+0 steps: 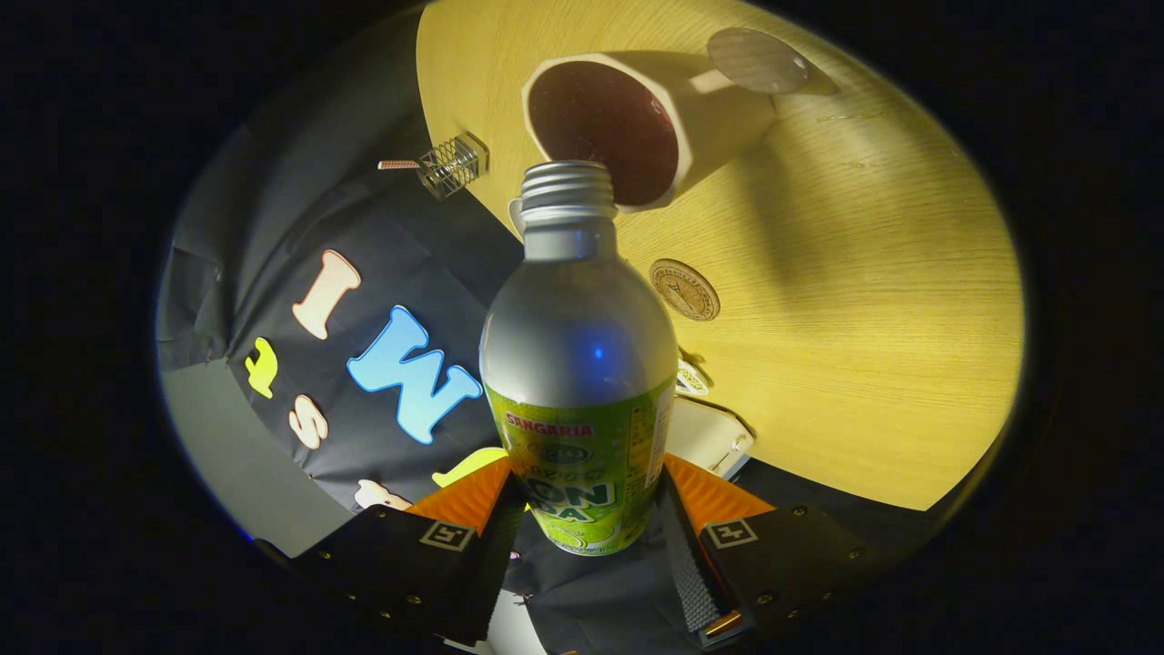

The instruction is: Take the bottle from table, then pour the juice into the cup, finally place the bottle on the coaster

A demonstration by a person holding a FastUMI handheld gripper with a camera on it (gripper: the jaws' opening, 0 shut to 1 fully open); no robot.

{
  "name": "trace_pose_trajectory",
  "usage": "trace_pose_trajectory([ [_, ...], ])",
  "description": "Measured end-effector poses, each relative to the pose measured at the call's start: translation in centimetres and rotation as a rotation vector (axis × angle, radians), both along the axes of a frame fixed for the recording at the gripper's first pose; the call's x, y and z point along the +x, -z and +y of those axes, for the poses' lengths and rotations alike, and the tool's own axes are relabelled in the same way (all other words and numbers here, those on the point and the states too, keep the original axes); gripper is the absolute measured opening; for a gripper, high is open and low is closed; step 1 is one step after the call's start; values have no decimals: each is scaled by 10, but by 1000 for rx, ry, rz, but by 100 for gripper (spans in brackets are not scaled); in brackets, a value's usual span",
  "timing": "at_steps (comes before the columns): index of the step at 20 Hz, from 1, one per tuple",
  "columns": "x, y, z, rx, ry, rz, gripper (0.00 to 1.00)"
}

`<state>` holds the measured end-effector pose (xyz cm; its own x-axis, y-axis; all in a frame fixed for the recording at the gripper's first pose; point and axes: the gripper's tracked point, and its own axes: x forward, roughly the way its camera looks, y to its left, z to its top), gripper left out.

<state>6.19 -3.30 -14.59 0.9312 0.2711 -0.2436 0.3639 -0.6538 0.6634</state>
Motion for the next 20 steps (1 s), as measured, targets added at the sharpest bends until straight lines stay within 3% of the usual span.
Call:
trace_pose_trajectory([
  [8,-8,7,9,-128,-37,-20,77],
  [20,-28,58,16,-615,-208,-19,77],
])
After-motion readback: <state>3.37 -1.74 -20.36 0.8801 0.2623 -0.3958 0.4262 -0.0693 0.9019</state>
